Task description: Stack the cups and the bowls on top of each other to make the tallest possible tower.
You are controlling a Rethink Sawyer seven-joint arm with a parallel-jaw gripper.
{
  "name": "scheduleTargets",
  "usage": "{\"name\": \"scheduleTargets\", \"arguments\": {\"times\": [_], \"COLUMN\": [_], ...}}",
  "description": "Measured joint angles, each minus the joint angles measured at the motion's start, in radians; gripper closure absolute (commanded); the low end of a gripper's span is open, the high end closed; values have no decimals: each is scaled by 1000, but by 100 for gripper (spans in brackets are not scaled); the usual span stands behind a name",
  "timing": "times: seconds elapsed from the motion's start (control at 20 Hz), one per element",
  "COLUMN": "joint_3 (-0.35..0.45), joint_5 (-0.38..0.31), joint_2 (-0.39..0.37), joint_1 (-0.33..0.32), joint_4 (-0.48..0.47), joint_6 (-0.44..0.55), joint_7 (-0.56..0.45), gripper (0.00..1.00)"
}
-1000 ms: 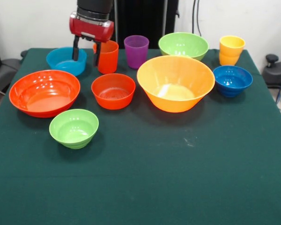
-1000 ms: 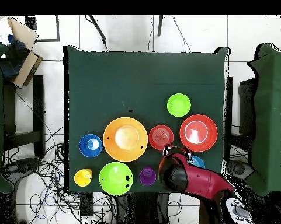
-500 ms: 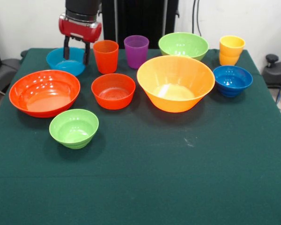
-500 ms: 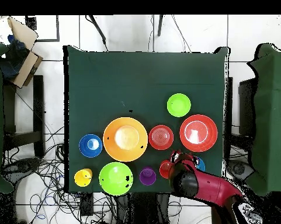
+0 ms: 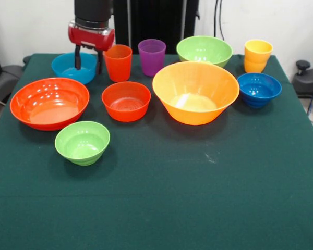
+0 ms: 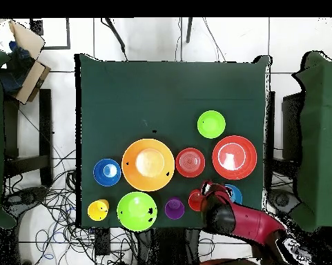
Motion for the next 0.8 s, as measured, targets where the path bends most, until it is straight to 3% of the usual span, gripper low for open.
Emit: {"name": "scheduleTargets", "arguments": {"times": [0.8], "joint_3": [12], "joint_5": [-34], "joint_2": [61], "joint_1": [-5], "joint_4": [0], "joint_6": [-45], "joint_7": [0], "gripper": [0]}}
